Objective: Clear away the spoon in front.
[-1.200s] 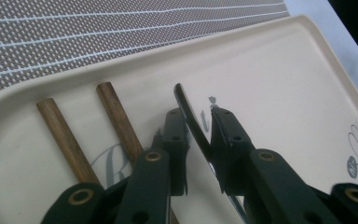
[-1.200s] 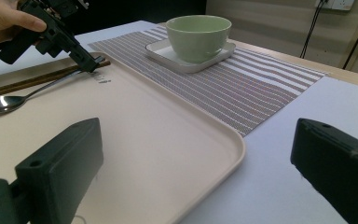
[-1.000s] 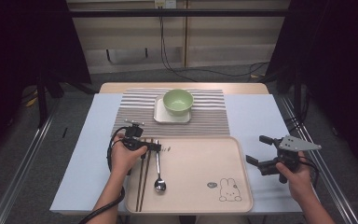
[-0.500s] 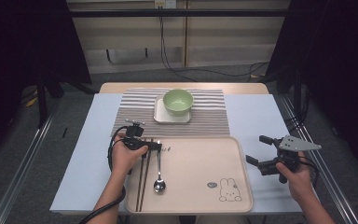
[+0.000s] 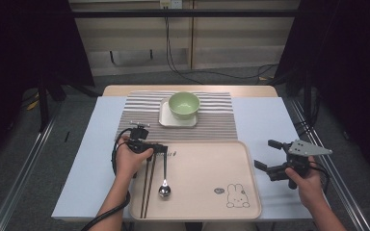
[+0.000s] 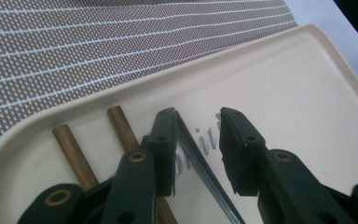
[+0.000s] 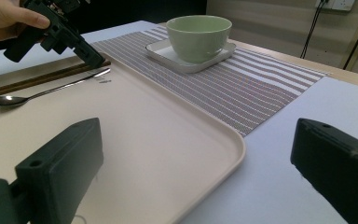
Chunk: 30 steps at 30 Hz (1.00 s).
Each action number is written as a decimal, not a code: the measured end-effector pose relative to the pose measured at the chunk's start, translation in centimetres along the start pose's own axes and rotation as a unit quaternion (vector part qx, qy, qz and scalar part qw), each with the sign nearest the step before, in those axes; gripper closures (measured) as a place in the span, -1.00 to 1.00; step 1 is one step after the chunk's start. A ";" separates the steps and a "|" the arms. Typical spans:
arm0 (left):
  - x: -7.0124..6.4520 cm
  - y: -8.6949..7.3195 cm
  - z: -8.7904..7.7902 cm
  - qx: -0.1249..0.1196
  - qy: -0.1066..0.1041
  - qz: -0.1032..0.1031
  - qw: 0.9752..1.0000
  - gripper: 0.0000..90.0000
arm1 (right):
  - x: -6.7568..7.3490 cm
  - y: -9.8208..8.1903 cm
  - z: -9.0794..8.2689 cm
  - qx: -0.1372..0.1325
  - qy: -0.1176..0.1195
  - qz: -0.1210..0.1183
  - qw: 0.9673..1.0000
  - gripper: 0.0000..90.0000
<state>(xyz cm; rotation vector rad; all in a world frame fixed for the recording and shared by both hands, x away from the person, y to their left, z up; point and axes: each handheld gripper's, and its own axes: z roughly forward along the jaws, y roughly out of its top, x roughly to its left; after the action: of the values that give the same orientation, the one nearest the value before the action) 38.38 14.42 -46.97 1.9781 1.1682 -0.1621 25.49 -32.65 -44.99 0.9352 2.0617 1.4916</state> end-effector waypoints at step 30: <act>-0.9 2.2 -1.8 -0.051 0.013 -0.023 0.998 -0.48 | 0.0 0.1 0.0 -0.001 0.004 -0.002 1.000 -0.96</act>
<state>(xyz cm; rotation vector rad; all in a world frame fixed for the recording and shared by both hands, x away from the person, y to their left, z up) 39.10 14.52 -44.07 1.8711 1.2146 -0.0993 25.49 -32.67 -44.88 0.9264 2.0655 1.4978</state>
